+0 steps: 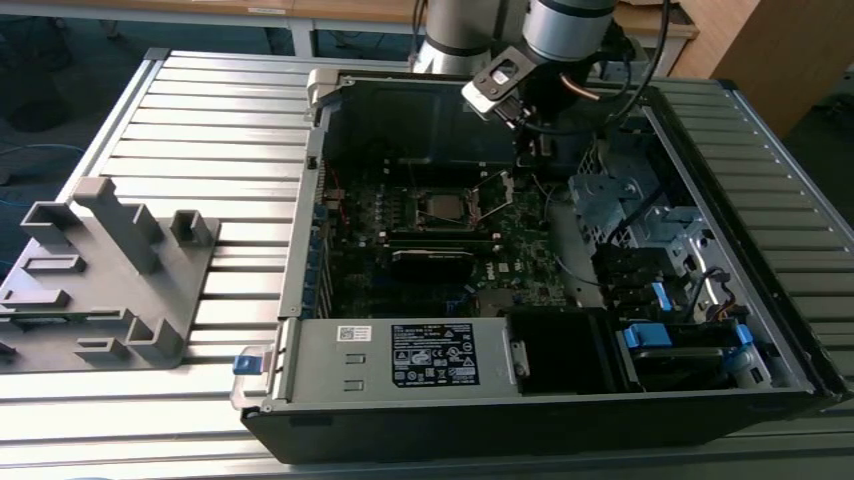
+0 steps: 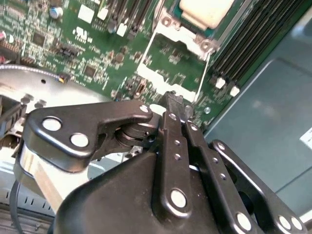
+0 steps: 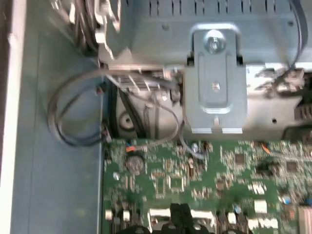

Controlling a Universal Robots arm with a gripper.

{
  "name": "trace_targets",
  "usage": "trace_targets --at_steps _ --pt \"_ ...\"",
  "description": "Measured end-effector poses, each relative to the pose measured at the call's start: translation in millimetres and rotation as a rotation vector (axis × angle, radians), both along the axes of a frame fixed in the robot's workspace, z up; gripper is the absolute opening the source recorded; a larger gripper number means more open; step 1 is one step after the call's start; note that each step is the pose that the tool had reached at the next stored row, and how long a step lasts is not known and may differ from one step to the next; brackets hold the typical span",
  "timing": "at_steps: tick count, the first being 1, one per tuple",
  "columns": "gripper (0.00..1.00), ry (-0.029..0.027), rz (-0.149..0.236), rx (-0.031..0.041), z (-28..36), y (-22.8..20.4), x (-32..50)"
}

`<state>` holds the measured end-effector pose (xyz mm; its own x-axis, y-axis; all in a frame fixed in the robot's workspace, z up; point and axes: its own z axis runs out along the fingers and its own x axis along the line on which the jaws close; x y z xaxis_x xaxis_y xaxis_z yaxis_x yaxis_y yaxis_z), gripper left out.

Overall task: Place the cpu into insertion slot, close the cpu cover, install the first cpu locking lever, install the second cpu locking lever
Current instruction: 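Close the cpu cover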

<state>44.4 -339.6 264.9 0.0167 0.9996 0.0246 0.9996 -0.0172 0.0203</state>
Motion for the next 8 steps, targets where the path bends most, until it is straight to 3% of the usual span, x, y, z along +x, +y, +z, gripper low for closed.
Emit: trace_targets --at_steps 3,8 --pt "0.11 0.0 0.0 0.0 0.0 0.1 6.9" --pt "0.11 0.0 0.0 -0.0001 0.0 0.1 8.2"
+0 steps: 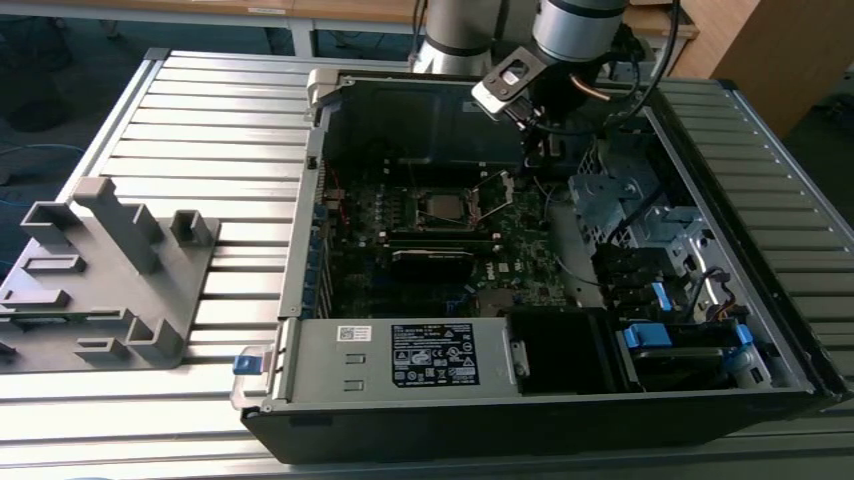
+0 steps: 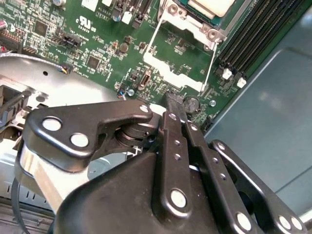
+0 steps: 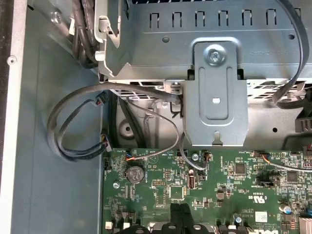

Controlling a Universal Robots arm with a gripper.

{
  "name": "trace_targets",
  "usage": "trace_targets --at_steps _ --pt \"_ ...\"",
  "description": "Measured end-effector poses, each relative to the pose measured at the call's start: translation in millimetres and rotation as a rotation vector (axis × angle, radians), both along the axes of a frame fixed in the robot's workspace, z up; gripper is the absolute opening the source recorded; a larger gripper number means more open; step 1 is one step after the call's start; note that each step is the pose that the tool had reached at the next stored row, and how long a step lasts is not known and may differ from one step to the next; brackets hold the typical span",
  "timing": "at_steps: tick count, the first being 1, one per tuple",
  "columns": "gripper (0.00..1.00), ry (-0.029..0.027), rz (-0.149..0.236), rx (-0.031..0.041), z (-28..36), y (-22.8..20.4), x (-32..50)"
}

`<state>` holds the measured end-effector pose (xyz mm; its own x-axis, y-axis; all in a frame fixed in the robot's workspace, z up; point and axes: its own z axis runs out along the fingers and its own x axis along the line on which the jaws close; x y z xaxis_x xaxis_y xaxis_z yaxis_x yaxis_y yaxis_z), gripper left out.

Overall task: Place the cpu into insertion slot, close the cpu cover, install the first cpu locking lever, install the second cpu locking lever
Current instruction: 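Close the cpu cover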

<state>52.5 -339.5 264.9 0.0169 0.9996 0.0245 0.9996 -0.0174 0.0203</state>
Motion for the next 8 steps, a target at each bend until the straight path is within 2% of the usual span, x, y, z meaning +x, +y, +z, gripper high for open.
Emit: trace_targets --at_steps 4,8 --pt "0.11 0.0003 0.0 -0.0001 -2.3 0.0 1.4" --pt "0.11 0.0002 0.0 0.0001 -7.9 0.0 1.9"
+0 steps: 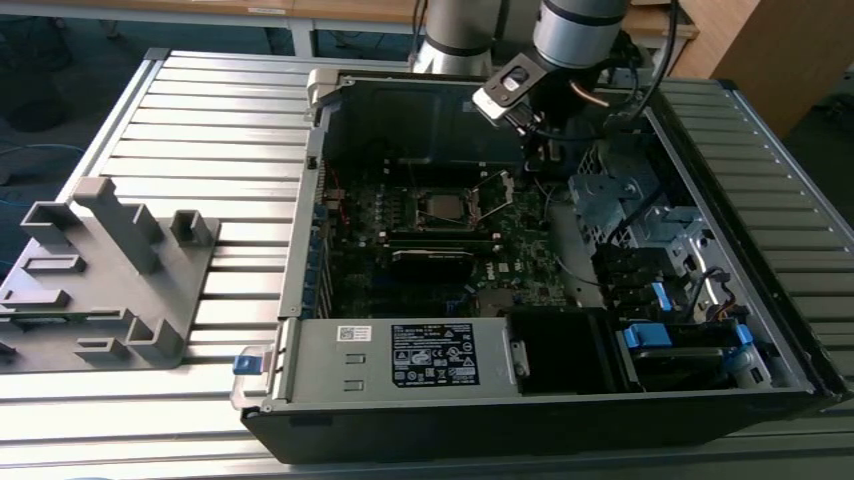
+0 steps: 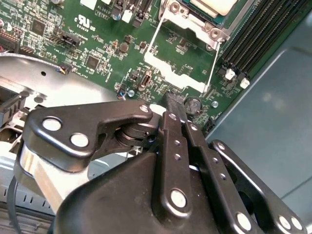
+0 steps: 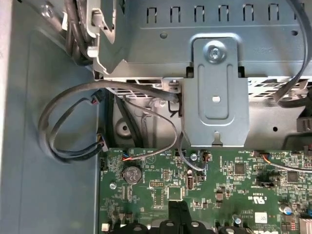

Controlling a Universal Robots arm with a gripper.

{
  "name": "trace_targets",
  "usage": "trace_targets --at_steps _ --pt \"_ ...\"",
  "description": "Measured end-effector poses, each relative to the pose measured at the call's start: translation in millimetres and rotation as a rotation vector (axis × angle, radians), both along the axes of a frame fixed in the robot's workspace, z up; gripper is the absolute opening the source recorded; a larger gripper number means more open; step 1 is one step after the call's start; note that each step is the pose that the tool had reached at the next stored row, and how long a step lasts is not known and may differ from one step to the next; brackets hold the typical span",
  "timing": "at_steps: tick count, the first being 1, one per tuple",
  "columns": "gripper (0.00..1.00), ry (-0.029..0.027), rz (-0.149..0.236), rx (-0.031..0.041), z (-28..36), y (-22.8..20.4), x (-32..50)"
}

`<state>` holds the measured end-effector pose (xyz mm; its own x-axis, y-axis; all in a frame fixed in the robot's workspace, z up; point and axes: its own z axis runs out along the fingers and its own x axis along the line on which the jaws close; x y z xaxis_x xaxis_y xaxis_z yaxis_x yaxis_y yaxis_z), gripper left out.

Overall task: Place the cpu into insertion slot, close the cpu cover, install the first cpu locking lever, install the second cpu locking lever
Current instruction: 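Close the cpu cover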

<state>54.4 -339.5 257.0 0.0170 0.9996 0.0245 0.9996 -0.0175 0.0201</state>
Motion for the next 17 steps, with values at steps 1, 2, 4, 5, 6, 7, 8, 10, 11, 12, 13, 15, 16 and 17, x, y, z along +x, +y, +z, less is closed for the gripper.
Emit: trace_targets --at_steps 1,2,4,5,6,7,8,10,11,12,13,15,16,17 --pt "0.11 0.0 0.0 -0.0001 -1.3 0.0 0.1" --pt "0.11 0.0 0.0 -0.0001 -2.5 0.0 0.4" --pt "0.11 0.0 0.0 -0.0002 -3.8 0.0 1.4" --pt "0.11 0.0001 0.0 -0.0003 -3.9 -0.1 2.0" --pt "0.11 0.0 0.0 -0.0001 -4.3 0.0 2.3" --pt "0.11 0.0 0.0 0.0001 -5.0 0.0 2.3" --pt "0.11 0.0 0.0 0.0001 -6.4 0.0 2.3" --pt "0.11 0.0001 0.0 -0.0002 -9.8 0.0 2.3" --pt "0.11 0.0001 0.0 -0.0002 -11.4 0.0 2.4" --pt "0.11 0.0001 0.0 -0.0001 -12.8 0.0 2.4" --pt "0.11 0.0001 0.0 0.0 -13.8 0.0 2.4" --pt "0.11 0.0 0.0 0.0001 -14.8 0.0 2.4" --pt "0.11 0.0001 0.0 0.0 -14.8 0.0 2.4" --pt "0.11 0.0001 0.0 -0.0001 -14.8 0.0 2.4"
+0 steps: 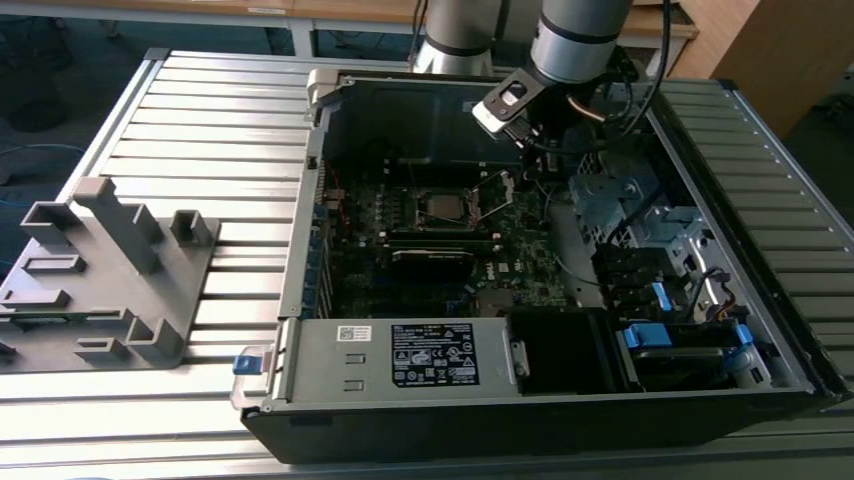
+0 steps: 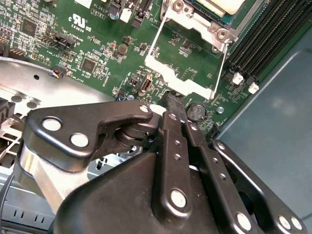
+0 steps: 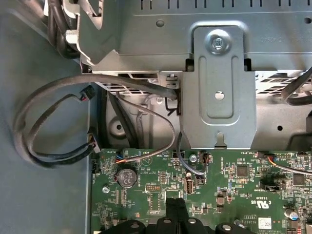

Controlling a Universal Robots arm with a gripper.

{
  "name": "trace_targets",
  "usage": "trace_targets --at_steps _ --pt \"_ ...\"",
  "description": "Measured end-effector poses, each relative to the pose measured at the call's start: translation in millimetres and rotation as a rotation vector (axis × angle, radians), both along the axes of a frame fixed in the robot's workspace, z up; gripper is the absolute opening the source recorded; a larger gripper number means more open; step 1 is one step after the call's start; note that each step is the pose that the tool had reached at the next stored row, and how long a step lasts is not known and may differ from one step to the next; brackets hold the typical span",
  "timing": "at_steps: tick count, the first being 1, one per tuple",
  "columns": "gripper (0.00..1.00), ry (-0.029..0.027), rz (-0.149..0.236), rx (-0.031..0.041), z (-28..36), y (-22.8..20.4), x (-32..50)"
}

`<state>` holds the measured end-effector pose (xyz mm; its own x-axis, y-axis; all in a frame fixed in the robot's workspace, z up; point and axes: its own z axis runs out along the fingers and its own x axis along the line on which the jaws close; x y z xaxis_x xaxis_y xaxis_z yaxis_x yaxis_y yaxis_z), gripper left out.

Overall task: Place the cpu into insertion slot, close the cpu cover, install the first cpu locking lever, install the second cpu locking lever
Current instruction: 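Close the cpu cover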

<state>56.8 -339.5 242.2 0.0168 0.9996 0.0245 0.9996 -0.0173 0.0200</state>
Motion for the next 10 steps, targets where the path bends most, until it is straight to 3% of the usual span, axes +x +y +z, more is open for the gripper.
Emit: trace_targets --at_steps 10 --pt "0.11 -0.0001 0.0 0.0002 -2.1 0.0 -2.6"
